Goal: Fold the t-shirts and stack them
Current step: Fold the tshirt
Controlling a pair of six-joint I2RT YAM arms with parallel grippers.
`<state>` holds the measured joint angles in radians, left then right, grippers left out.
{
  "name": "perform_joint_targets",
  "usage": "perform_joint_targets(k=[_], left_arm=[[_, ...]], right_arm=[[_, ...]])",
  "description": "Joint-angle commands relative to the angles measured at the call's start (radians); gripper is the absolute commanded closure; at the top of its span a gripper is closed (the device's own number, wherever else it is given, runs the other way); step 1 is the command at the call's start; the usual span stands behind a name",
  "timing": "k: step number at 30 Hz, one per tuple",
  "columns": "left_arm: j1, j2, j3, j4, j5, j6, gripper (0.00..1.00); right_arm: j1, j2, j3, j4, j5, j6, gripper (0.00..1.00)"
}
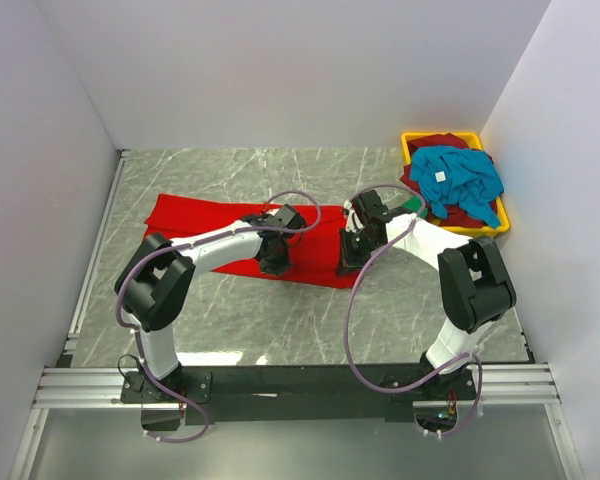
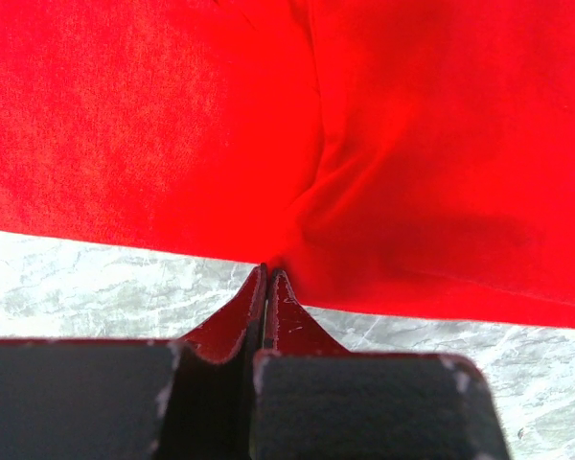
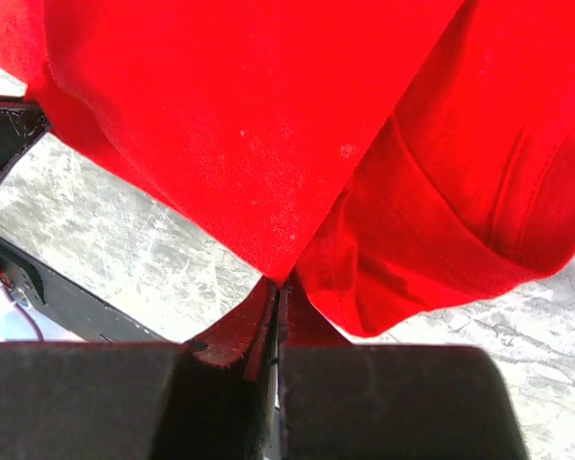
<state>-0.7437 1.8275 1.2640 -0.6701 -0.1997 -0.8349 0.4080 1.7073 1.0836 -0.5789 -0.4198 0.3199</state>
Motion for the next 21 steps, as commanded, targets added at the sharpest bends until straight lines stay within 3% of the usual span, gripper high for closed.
perform_joint_targets(k=[1, 10, 21], left_arm=[[0.003, -0.05, -0.006, 0.007, -0.014, -0.02, 1.0], [0.003, -0.056, -0.008, 0.006, -0.017, -0.023, 1.0], [0.003, -0.054, -0.008, 0.003, -0.017, -0.027, 1.0]], right_arm=[[0.008, -0.023, 0.016, -0.027, 0.009, -0.01, 0.97], [0.011, -0.051, 0.039, -0.025, 0.035, -0.007, 0.73], [0.017, -0.074, 0.025, 0.01, 0.05, 0.002, 0.68]])
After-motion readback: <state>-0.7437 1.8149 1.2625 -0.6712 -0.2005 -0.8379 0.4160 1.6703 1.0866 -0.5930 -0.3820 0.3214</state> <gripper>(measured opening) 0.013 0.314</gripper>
